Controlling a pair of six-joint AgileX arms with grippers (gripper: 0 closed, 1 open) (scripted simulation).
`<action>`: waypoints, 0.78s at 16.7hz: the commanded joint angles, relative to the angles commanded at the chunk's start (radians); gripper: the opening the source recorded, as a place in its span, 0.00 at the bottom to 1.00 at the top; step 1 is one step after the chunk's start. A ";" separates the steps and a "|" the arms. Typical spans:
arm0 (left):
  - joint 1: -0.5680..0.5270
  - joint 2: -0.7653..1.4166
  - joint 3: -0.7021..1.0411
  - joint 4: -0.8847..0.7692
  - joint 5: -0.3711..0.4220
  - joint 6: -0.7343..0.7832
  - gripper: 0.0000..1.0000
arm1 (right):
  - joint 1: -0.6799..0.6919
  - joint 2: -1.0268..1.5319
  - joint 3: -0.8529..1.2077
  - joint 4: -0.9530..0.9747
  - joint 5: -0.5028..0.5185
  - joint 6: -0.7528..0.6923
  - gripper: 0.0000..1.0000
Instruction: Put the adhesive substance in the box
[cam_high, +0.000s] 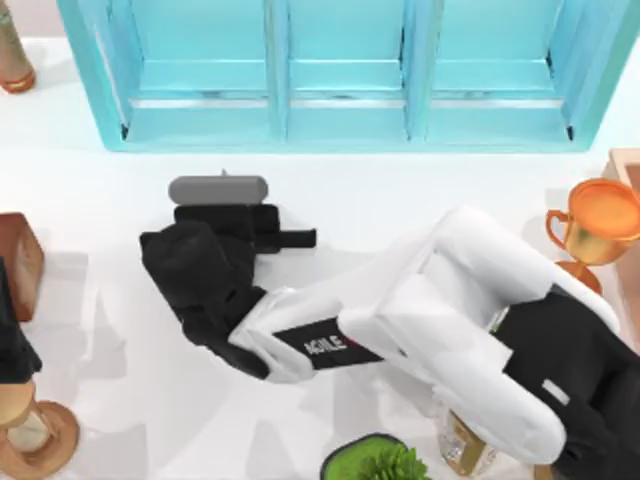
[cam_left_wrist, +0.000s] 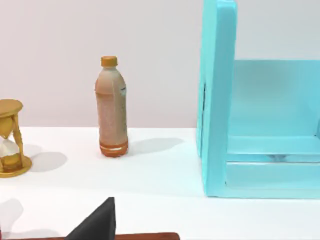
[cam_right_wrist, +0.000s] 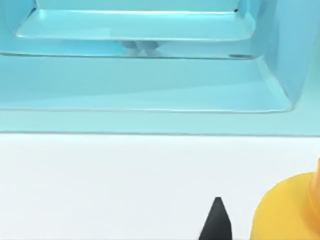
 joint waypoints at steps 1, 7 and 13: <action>0.000 0.000 0.000 0.000 0.000 0.000 1.00 | 0.000 0.000 0.000 0.000 0.000 0.000 0.00; 0.000 0.000 0.000 0.000 0.000 0.000 1.00 | 0.002 -0.117 -0.002 -0.116 -0.002 0.003 0.00; 0.000 0.000 0.000 0.000 0.000 0.000 1.00 | 0.003 -0.233 -0.001 -0.234 -0.003 0.005 0.00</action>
